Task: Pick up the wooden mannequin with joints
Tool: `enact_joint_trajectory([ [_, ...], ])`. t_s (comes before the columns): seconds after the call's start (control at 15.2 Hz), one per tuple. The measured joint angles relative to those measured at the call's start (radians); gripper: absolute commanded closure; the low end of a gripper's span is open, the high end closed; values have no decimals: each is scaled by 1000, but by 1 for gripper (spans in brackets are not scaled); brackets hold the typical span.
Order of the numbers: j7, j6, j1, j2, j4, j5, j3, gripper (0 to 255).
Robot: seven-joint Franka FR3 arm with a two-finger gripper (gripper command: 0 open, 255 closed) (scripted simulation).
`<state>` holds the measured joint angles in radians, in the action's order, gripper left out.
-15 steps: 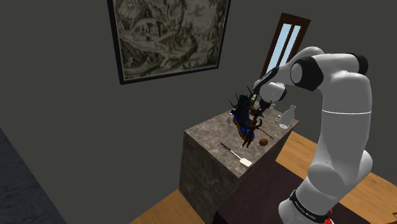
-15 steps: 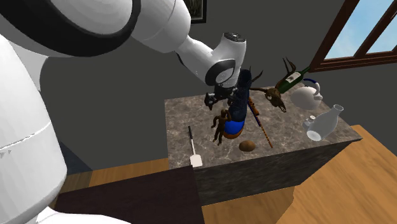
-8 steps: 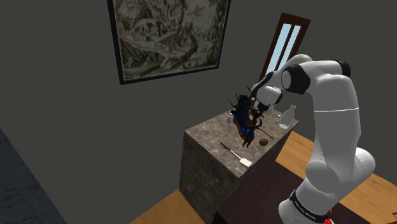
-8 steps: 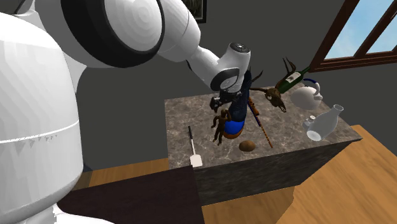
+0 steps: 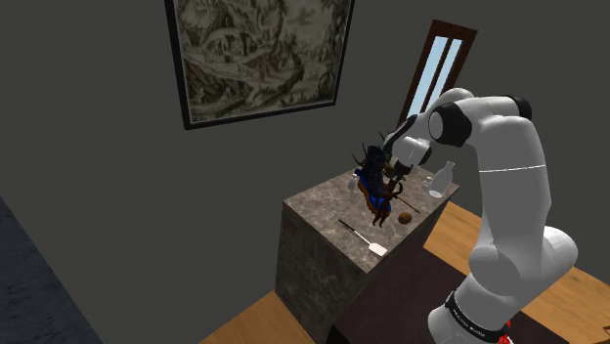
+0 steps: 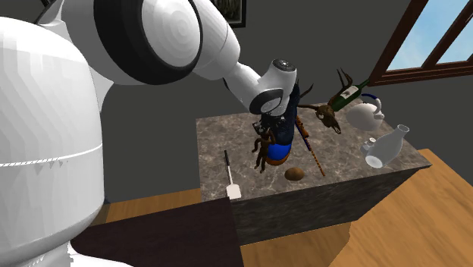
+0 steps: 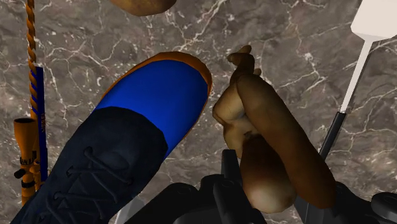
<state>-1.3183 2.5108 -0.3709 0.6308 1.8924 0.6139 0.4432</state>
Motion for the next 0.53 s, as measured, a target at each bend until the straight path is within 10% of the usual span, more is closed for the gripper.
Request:
enact_joint_trajectory([
  [0.53,4,-5,2,-3,-2,-4,3,255],
])
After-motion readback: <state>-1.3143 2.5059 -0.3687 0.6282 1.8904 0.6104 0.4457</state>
